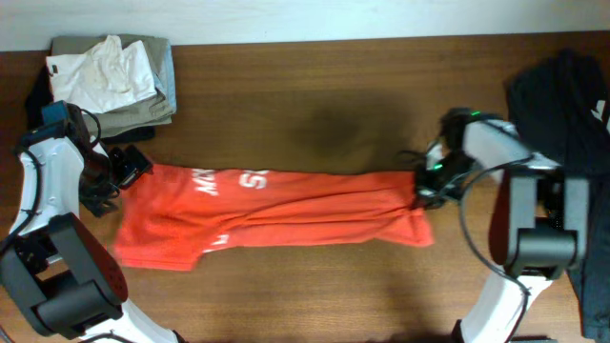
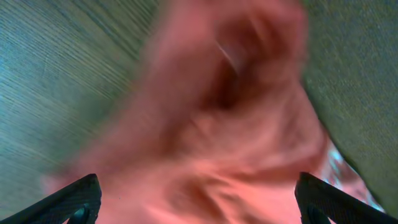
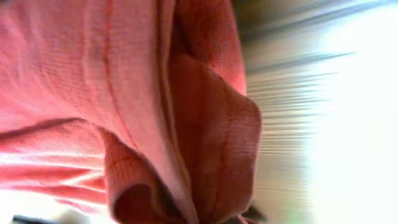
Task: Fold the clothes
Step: 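Fold the right end of the strip leftward with the right gripper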
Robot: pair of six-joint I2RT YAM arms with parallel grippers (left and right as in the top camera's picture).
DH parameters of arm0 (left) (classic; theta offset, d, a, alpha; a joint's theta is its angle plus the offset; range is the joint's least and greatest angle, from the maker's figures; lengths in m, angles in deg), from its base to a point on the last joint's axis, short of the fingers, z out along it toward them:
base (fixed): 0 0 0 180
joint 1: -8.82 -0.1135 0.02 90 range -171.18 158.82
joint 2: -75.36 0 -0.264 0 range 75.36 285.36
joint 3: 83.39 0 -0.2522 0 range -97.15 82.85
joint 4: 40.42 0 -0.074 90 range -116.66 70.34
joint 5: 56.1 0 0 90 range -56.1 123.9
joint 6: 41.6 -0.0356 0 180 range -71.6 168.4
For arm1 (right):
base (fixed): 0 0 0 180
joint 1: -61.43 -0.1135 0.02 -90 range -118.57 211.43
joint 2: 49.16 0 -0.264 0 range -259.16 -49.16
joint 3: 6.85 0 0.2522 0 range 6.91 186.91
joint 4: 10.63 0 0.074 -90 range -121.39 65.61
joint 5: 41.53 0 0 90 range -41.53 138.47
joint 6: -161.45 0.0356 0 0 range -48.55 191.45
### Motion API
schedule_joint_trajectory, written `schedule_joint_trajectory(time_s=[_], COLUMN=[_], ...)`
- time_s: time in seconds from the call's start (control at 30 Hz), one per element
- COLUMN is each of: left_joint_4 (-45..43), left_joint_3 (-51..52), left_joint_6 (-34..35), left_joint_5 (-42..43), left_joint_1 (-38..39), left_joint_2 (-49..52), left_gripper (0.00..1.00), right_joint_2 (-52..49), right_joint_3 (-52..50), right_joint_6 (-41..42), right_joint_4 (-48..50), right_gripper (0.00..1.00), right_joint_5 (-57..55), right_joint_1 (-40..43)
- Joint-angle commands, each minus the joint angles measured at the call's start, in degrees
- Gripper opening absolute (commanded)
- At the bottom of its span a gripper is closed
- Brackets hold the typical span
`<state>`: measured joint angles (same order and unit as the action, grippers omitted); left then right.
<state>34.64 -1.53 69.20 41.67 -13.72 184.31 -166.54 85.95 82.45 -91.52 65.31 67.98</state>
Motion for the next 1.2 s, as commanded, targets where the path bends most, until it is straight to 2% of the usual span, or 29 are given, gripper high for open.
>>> schedule_joint_trajectory(time_s=[0.0,0.1,0.2,0.47,0.63,0.77,0.8,0.87,0.93,1.0,1.17], left_joint_4=[0.1,0.0,0.0,0.1,0.1,0.1,0.3,0.5,0.5,0.5,0.5], left_joint_3=[0.0,0.0,0.0,0.0,0.0,0.0,0.0,0.0,0.0,0.0,0.0], left_joint_6=[0.2,0.2,0.2,0.2,0.1,0.1,0.1,0.1,0.1,0.1,0.1], left_joint_5=[0.6,0.6,0.6,0.4,0.4,0.4,0.4,0.4,0.4,0.4,0.4], left_joint_1=[0.2,0.2,0.2,0.2,0.2,0.2,0.2,0.2,0.2,0.2,0.2], left_joint_2=[-1.2,-1.2,-1.2,-1.2,-1.2,-1.2,-1.2,-1.2,-1.2,-1.2,-1.2], left_gripper=[0.99,0.99,0.99,0.99,0.99,0.99,0.99,0.99,0.99,0.99,0.99], right_joint_2=[2.4,2.9,2.9,2.9,2.6,2.5,2.4,1.9,1.4,1.4,1.4], right_joint_3=[8.0,16.2,17.8,17.8,17.7,17.6,17.6,17.6,17.6,17.6,17.6], right_joint_6=[0.7,3.3,3.5,3.5,8.9,11.4,11.8,11.8,11.8,11.8,11.7], right_joint_4=[-6.9,-14.5,-15.1,-7.7,-2.6,0.4,1.0,1.7,1.6,1.7,0.8], right_gripper=[0.04,0.04,0.04,0.04,0.05,0.1,0.13,0.39,0.56,0.6,0.61], right_joint_5=[-13.2,-17.1,-15.6,2.2,2.4,1.8,1.8,1.8,2.0,2.1,2.0], right_joint_1=[4.1,2.6,-3.1,-20.3,-31.1,-34.8,-35.2,-35.9,-36.7,-36.7,-33.0])
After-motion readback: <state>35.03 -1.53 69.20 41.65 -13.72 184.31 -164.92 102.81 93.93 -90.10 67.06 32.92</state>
